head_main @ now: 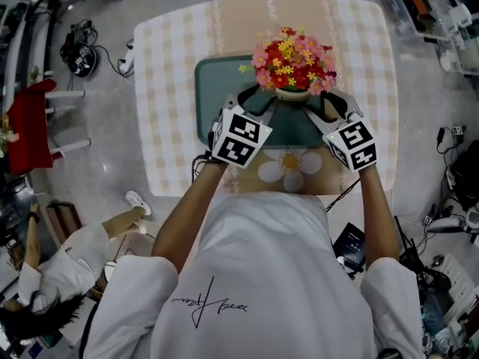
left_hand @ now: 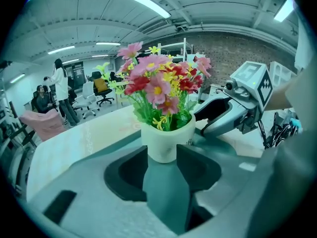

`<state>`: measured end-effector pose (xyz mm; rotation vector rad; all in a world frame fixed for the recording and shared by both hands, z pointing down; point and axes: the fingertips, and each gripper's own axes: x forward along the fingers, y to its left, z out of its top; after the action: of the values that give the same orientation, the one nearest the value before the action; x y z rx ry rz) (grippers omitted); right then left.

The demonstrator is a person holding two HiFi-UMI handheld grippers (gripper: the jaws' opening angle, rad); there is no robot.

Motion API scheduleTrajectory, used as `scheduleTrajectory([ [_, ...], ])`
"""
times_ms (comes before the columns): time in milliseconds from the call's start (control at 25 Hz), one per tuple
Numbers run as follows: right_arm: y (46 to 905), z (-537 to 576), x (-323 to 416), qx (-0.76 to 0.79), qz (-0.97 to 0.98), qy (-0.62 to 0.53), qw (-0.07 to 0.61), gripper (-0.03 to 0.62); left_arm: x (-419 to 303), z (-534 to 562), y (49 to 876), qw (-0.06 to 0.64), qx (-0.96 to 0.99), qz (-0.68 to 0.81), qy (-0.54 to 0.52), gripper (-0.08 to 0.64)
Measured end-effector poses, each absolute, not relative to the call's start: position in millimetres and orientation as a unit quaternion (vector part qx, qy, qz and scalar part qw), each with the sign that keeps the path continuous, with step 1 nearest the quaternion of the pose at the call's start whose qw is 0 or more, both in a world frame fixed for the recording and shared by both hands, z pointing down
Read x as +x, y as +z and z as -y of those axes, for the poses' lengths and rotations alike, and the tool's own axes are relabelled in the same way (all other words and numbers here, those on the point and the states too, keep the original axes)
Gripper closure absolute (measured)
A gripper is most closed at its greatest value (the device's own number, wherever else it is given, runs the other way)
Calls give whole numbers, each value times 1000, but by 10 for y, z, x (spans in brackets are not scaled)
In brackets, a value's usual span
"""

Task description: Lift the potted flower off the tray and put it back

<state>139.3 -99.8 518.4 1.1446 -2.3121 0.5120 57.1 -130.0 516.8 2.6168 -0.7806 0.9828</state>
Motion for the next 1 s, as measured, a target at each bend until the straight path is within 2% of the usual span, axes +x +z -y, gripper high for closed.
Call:
scheduleTrajectory([
  [240, 5086, 1094, 1425, 440, 841, 187, 254, 394, 557, 1378, 5027, 112, 897, 275, 326, 391],
  [360, 5020, 1115, 1459, 458, 830, 202, 246, 450, 551, 1373, 4976, 100, 897, 281, 325, 413],
  [560, 4849, 965, 1428, 474, 824, 229, 208, 490, 511, 1156, 4862, 98, 902, 286, 308, 423],
  [720, 4745, 727, 1407, 483, 822, 234, 191, 549, 458, 913, 4747, 91, 906, 293, 292, 434],
  [1000, 4431, 855, 1353, 499, 823, 175, 210, 562, 395, 1085, 4547, 96, 910, 306, 264, 445],
])
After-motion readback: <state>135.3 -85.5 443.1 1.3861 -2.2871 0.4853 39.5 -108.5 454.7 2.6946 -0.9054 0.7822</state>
